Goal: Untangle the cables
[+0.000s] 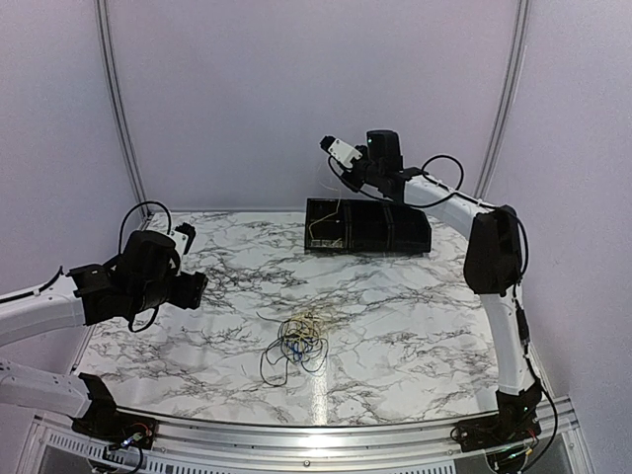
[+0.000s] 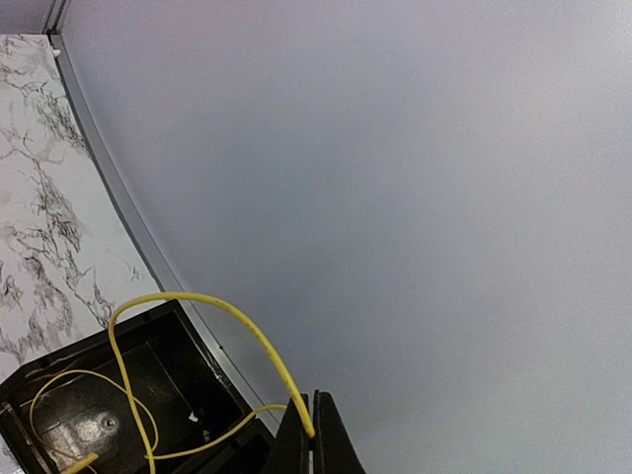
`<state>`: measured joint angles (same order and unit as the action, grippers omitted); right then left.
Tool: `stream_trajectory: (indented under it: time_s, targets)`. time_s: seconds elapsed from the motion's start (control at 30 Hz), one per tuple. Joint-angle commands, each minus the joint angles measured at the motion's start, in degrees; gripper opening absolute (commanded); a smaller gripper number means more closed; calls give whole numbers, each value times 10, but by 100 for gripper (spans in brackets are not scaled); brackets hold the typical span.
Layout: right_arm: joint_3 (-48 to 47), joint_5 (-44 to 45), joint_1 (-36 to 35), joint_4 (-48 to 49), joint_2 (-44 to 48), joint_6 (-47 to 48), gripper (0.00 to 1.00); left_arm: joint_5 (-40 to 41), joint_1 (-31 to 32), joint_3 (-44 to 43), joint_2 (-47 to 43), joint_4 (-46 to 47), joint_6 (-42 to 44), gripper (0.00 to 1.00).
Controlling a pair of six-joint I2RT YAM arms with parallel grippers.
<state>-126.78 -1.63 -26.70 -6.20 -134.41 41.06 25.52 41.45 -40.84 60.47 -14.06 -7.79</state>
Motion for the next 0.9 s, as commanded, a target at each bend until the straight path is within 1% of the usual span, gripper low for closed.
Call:
stream_trajectory:
  time_s: [0.0,0.13,0.23,0.33,0.47,0.63,0.87]
  targets:
    - [3,42,4,26,-22,12,0,-6,-3,-2,-3,5,4,81]
    - [-17,75,5,56,-27,7,0,-8,-2,-1,-2,5,2,80]
    - [-44,65,6,57,-18,-5,0,-10,-2,-1,1,5,1,80]
    - [-65,55,6,81,-6,-8,0,-13,-3,-3,6,5,1,80]
    - [-92,62,7,113,1,0,0,-17,-3,-5,14,5,0,80]
    - [-97,62,8,143,0,18,0,-20,-2,-6,17,5,0,80]
    - [-82,69,9,144,-22,29,0,-24,-2,-5,18,5,-1,80]
